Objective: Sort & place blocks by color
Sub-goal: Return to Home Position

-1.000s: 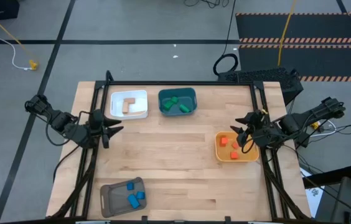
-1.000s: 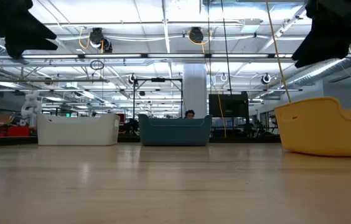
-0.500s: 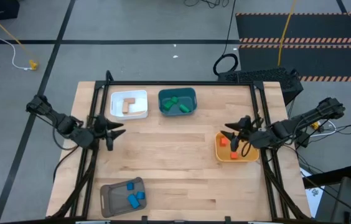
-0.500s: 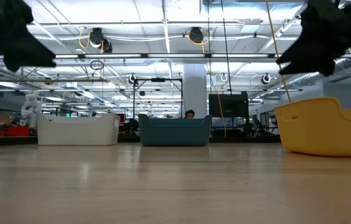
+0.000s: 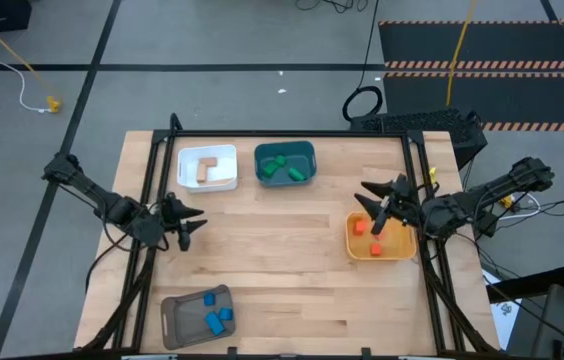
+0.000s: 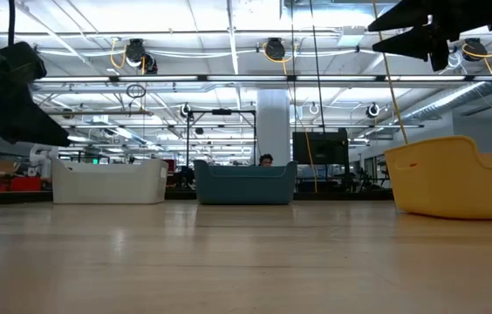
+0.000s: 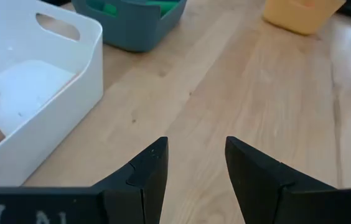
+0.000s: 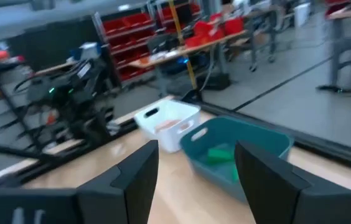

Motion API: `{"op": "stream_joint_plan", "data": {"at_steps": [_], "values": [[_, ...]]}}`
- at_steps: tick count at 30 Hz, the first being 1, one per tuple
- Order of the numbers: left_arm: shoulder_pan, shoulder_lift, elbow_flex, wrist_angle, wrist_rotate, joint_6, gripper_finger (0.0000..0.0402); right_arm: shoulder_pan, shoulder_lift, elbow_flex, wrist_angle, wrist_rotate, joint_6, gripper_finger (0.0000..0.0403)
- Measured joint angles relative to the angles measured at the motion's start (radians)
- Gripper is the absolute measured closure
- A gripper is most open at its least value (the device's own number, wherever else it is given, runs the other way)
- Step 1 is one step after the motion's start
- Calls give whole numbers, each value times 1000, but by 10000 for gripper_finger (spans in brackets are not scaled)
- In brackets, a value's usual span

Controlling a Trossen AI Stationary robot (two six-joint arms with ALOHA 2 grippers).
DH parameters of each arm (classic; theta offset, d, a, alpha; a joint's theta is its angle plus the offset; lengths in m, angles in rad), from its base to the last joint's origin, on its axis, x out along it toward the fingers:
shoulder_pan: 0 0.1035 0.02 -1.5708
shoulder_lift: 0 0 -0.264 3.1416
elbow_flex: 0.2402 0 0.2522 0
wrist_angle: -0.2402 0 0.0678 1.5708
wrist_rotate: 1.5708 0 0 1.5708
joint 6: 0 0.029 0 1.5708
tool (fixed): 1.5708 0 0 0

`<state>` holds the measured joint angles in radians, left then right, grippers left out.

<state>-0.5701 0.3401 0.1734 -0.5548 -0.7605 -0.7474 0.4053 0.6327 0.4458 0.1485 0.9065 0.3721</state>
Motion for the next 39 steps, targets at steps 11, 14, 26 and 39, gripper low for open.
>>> {"op": "stream_joint_plan", "data": {"at_steps": [11, 14, 26, 39], "values": [[0, 0, -6, 15, 1, 38, 241, 0, 0, 0, 5, 155, -48, 200], [0, 0, -6, 15, 0, 80, 241, 0, 0, -1, 5, 167, -51, 200], [0, 0, -6, 17, 1, 129, 241, -3, 1, -1, 11, 170, -154, 200], [0, 0, -6, 99, 2, 117, 241, -136, 1, -2, 42, 174, -359, 200]]}}
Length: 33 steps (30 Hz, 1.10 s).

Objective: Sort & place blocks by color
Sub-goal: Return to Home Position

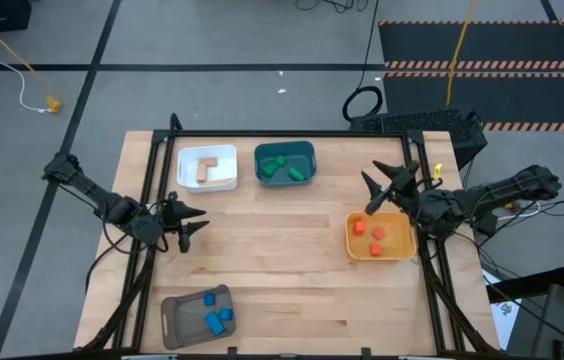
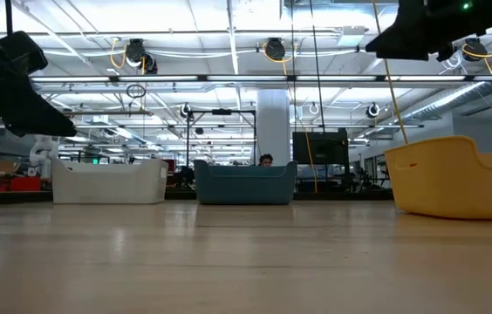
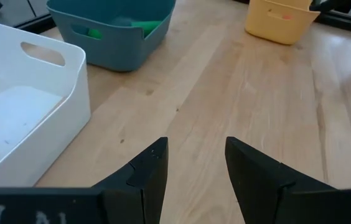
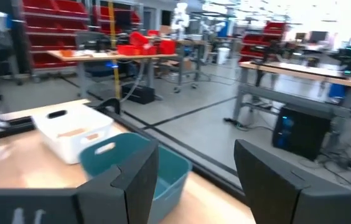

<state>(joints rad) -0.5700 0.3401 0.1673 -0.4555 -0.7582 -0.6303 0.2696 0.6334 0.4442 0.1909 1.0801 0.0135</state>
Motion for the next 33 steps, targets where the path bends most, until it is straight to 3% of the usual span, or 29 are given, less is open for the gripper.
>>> {"op": "stream_joint_plan", "data": {"at_steps": [8, 12, 17, 33], "values": [[0, 0, 0, 0, 0, 0, 241, -92, -7, -140, 44, -4, 180, 200], [0, 0, 0, 0, 0, -1, 241, -128, -37, -290, 296, -9, 330, 200], [0, 0, 0, 3, 1, -3, 241, -139, -63, -424, 640, -103, 258, 200], [0, 0, 0, 5, 0, -2, 241, -137, -64, -425, 332, -148, 236, 200]]}}
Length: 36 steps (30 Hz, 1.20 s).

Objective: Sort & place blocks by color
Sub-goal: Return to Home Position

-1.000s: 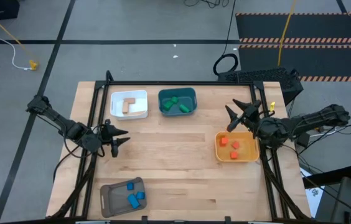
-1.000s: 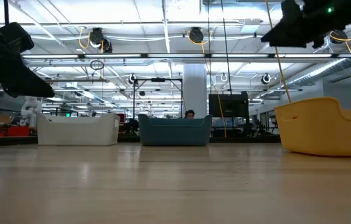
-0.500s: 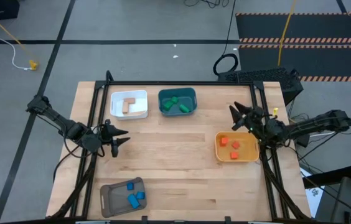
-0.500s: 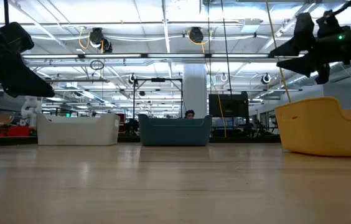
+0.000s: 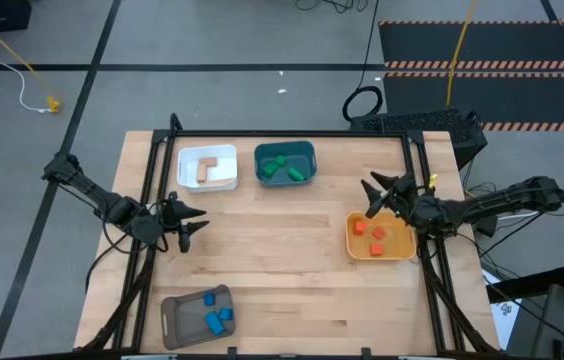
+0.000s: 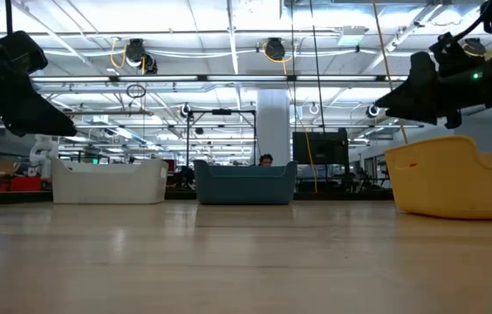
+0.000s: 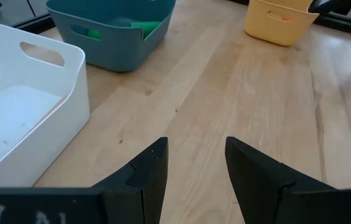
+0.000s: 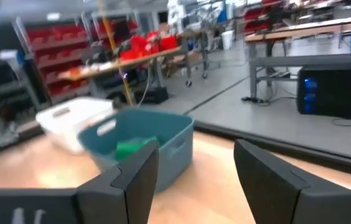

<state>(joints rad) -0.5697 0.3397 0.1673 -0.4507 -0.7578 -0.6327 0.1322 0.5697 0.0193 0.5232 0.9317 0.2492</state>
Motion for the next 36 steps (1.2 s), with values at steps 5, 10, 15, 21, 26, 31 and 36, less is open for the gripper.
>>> {"op": "stream_joint_plan", "data": {"at_steps": [5, 10, 15, 21, 26, 31, 36], "values": [[0, 0, 0, 0, 0, 0, 241, 0, 0, -1, -78, -192, -37, 200], [0, 0, 0, 0, 0, 0, 241, 0, 0, -1, -67, -281, -28, 200], [0, 0, 0, 0, 0, 1, 241, 0, 0, -1, -23, -280, 35, 200], [0, 0, 0, 0, 0, 1, 241, 0, 0, -2, -26, -280, 35, 200], [0, 0, 0, 0, 0, 1, 241, 0, 0, -2, -26, -280, 34, 200], [0, 0, 0, 0, 0, 1, 241, 0, 0, -2, -26, -280, 34, 200], [0, 0, 0, 0, 0, 1, 241, 0, 0, -2, -26, -280, 34, 200]]}}
